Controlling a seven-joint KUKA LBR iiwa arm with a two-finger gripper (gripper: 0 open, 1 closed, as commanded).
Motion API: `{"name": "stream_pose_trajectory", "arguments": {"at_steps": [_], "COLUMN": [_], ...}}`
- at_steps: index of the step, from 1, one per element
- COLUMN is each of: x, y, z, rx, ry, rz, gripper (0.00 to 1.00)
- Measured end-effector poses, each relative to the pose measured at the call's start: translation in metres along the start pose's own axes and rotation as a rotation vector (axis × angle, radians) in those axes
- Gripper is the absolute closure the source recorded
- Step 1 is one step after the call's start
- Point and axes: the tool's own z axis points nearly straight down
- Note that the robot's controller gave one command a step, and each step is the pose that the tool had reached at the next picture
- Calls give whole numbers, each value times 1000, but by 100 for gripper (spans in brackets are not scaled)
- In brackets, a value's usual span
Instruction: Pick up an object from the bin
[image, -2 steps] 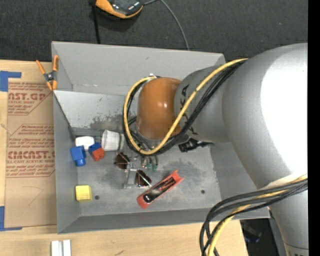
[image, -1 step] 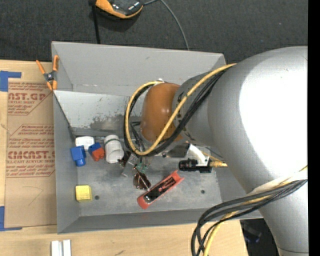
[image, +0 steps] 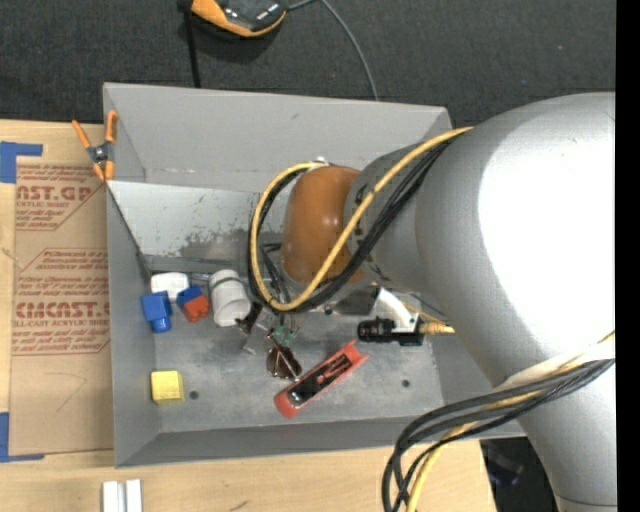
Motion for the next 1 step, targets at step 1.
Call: {"name": "stream_pose_trajectory", "arguments": {"at_steps": [1], "x": [1], "y": [-1], "z": [-3], "rx": [2], "ry": [2], "rz": [0], "gripper": [100]}}
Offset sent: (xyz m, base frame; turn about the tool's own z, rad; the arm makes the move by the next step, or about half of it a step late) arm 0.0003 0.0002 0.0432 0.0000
